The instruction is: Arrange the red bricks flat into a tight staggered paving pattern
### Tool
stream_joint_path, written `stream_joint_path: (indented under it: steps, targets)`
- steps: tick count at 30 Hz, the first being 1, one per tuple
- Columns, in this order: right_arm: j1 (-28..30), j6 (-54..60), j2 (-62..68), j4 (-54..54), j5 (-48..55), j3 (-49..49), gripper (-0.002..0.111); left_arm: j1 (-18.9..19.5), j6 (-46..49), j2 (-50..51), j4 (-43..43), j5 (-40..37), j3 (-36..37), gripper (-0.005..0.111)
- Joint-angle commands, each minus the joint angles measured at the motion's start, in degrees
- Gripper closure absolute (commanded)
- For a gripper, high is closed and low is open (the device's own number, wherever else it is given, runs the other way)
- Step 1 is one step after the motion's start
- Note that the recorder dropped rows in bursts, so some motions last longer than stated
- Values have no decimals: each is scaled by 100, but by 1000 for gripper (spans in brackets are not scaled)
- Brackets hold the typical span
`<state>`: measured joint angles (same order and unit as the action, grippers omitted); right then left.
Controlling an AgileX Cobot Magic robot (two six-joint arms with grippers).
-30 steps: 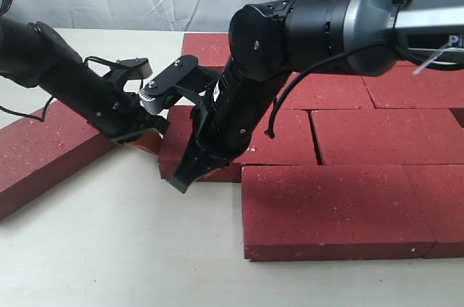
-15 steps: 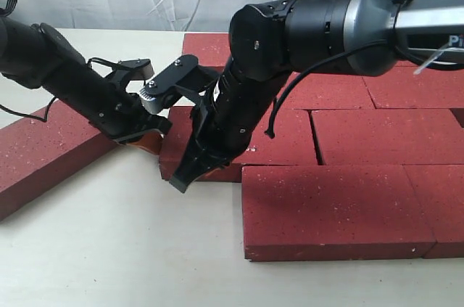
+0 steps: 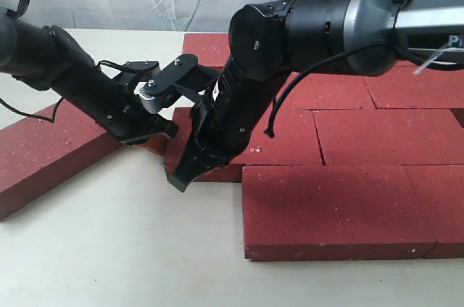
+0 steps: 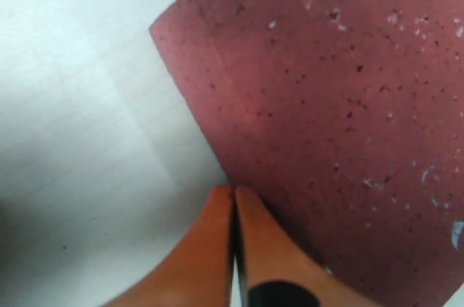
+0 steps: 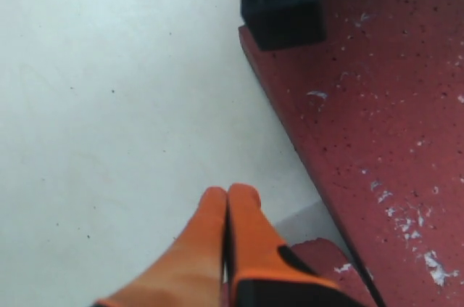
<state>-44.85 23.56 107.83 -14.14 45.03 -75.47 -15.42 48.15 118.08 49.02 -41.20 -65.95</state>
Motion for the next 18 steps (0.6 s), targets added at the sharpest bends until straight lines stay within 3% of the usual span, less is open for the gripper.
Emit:
stream_joint_path:
  steps: [1,5,9,18]
  targets:
    - [20,38,-52,53,-49,-12,109,3,-277,363,815,-249,96,107]
    - [20,38,-52,53,-49,-12,109,79,-314,363,922,-204,96,107]
    - [20,38,-52,47,-80,-12,109,-138,-139,363,1377,-279,96,107]
    - [20,38,-52,47,-80,-12,109,-121,-402,363,617,-203,96,107]
